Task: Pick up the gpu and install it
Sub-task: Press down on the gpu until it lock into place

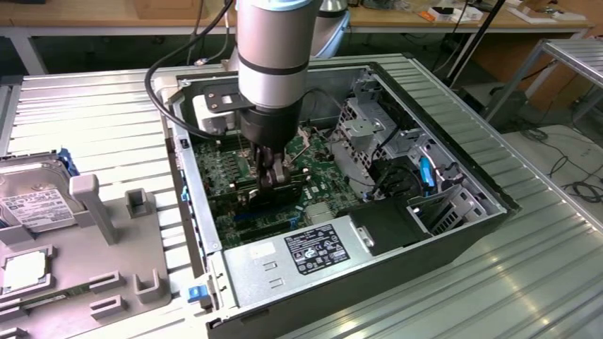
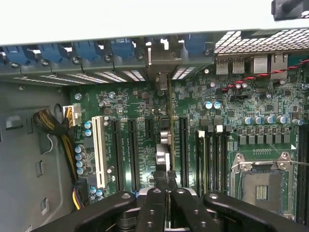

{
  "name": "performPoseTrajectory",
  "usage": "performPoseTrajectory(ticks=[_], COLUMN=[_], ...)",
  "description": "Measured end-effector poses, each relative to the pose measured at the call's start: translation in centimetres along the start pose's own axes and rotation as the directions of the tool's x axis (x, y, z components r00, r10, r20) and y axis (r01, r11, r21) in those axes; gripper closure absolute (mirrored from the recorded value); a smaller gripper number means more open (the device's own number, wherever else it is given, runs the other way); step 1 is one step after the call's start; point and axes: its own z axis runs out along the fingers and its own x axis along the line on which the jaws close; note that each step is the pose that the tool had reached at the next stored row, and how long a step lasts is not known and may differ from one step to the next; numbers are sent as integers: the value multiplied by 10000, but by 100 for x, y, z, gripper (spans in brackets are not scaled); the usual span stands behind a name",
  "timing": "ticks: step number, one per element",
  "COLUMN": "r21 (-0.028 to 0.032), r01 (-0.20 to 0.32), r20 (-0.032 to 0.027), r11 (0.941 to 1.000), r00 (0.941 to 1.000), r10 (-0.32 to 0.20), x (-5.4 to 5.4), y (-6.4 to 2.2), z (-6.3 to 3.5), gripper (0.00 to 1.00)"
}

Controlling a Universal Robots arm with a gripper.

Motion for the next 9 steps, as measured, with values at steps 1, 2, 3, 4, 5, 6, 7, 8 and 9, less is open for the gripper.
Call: performPoseTrajectory(ticks=[1, 2, 3, 4, 5, 6, 7, 8, 9], r21=[1, -2, -2, -2, 0, 0, 0, 1, 1], r01=[0, 1, 1, 1, 1, 1, 1, 0, 1], r20=[-2, -7, -9, -8, -5, -5, -4, -4, -3], r11=[10000, 10000, 10000, 10000, 10000, 10000, 10000, 10000, 10000], r00=[10000, 10000, 10000, 10000, 10000, 10000, 10000, 10000, 10000], r10=[0, -1, -1, -1, -1, -1, -1, 0, -1], x=[0, 0, 0, 0, 0, 0, 0, 1, 7], y=[0, 0, 0, 0, 0, 0, 0, 1, 0], z=[6, 7, 9, 10, 11, 11, 12, 13, 13], gripper=[89, 89, 89, 89, 89, 89, 89, 89, 89])
